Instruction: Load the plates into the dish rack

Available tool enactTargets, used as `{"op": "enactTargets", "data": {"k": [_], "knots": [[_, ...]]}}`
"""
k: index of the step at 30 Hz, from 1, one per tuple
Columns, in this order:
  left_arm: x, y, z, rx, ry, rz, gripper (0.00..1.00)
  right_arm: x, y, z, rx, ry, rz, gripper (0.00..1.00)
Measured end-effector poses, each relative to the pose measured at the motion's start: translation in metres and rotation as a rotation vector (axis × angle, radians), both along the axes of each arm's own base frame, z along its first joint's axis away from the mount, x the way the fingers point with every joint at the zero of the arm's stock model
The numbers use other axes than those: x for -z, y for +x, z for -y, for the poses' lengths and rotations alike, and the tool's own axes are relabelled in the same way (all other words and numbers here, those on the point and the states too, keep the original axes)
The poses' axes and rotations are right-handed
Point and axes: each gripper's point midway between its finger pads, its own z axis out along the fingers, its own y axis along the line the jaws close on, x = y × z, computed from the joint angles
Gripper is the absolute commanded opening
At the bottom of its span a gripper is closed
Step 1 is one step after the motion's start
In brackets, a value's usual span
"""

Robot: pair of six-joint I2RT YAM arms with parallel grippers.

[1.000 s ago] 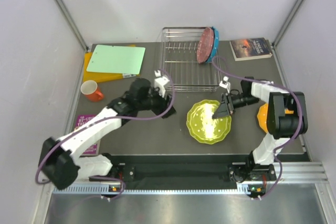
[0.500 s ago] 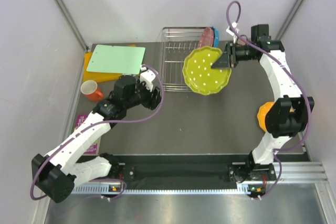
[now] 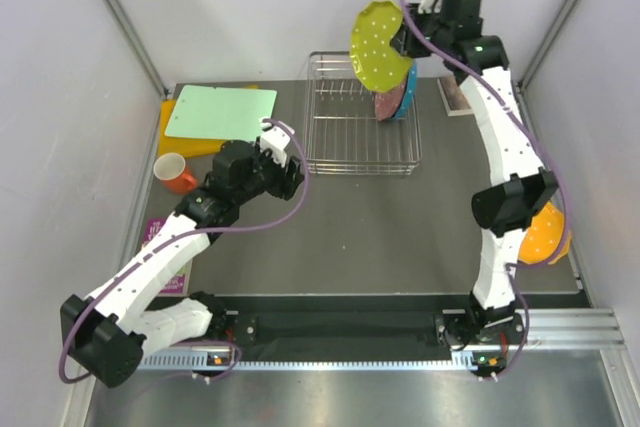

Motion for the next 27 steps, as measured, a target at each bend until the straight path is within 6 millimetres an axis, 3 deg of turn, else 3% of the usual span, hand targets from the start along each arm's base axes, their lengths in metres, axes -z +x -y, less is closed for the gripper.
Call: {"op": "enactTargets", "data": {"k": [5, 10, 19, 27], "knots": [[-0.002, 0.002, -0.001, -0.008, -0.005, 0.009, 0.61, 0.011, 0.015, -0.021, 0.133, -0.190, 0.077, 0.00], [-0.009, 0.001, -0.007, -0.023, -0.022, 0.023, 0.61, 0.048, 0.034, -0.033, 0.201, -0.384, 0.098, 0.00], [-0.007, -0.003, -0.023, -0.070, -0.050, 0.022, 0.61, 0.108, 0.080, 0.002, 0.342, -0.584, 0.082, 0.00], [-0.007, -0.003, -0.028, -0.087, -0.058, 0.014, 0.61, 0.111, 0.094, 0.006, 0.387, -0.621, 0.124, 0.00]]}}
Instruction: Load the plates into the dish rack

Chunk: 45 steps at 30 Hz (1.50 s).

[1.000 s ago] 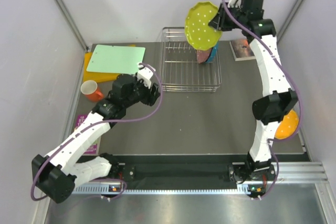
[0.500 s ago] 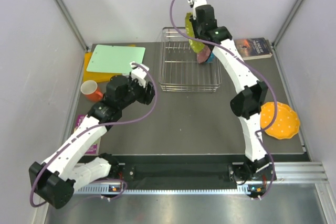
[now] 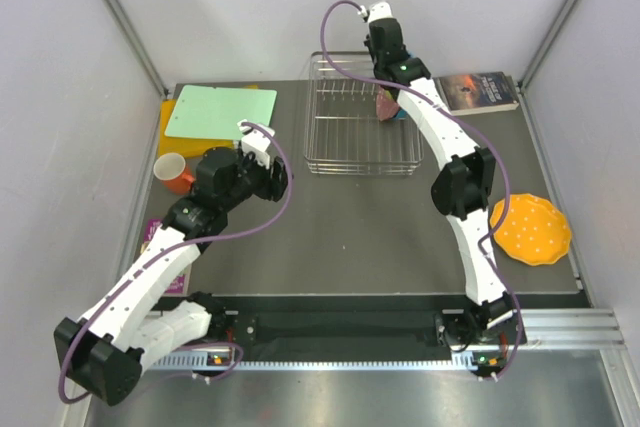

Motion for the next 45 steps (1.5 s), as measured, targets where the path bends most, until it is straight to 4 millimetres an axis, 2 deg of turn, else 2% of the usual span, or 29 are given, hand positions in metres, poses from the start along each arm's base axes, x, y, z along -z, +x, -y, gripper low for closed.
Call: {"op": "enactTargets", "data": {"k": [6, 11, 18, 45], "knots": [[0.004, 0.001, -0.004, -0.016, -0.006, -0.012, 0.61, -0.001, 0.007, 0.002, 0.023, -0.002, 0.031, 0.00], [0.014, 0.001, -0.008, -0.034, -0.010, -0.038, 0.61, 0.020, 0.013, 0.000, 0.039, -0.006, 0.012, 0.00], [0.029, -0.003, -0.013, -0.049, -0.012, -0.072, 0.61, 0.022, 0.011, -0.005, 0.048, -0.005, 0.012, 0.00], [0.032, -0.005, -0.009, -0.042, -0.069, -0.077, 0.61, 0.020, 0.008, -0.010, 0.058, -0.012, 0.018, 0.00]]}}
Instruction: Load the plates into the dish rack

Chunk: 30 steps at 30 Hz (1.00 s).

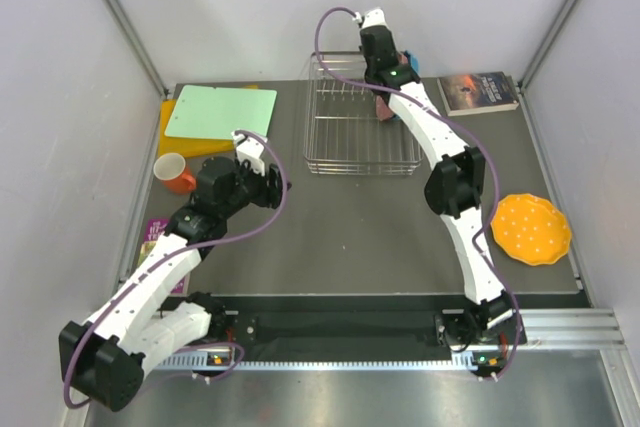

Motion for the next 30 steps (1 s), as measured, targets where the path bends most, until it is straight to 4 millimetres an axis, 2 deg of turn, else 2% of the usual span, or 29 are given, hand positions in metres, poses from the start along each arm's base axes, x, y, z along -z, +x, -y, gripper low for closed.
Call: {"op": "enactTargets", "data": {"k": [9, 19, 30], "knots": [[0.002, -0.004, 0.000, 0.007, -0.009, 0.002, 0.62, -0.004, -0.003, -0.007, -0.003, -0.033, 0.013, 0.00], [0.003, -0.008, 0.000, 0.007, -0.026, -0.007, 0.62, -0.009, -0.009, -0.032, -0.046, -0.025, 0.033, 0.00], [0.002, -0.008, 0.000, 0.005, -0.032, -0.006, 0.62, -0.011, -0.008, -0.026, -0.028, -0.050, 0.040, 0.00]]}}
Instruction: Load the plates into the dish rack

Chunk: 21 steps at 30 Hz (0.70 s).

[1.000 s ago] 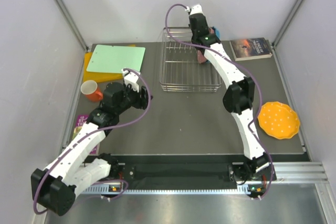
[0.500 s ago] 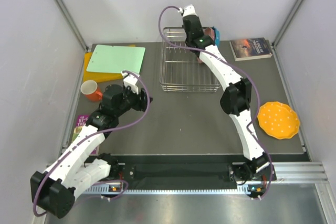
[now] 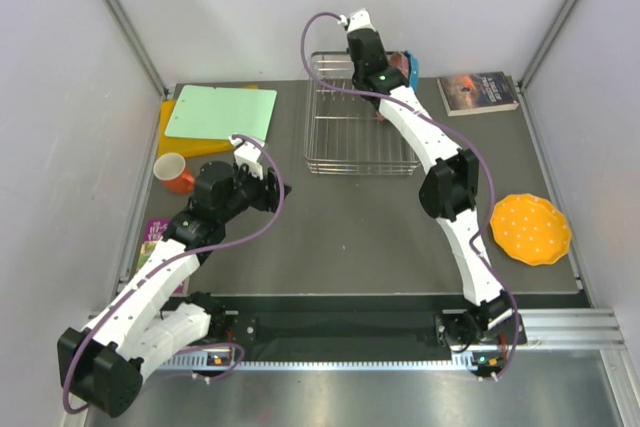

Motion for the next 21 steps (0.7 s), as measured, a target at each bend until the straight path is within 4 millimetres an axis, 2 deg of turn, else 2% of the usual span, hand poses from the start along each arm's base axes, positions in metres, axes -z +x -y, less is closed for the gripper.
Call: {"op": "enactTargets", "data": {"k": [21], "knots": [[0.0018, 0.0004, 0.0003, -0.003, -0.004, -0.010, 0.62, -0.0014, 0.0034, 0.0075, 0.026, 0.011, 0.014, 0.00]]}}
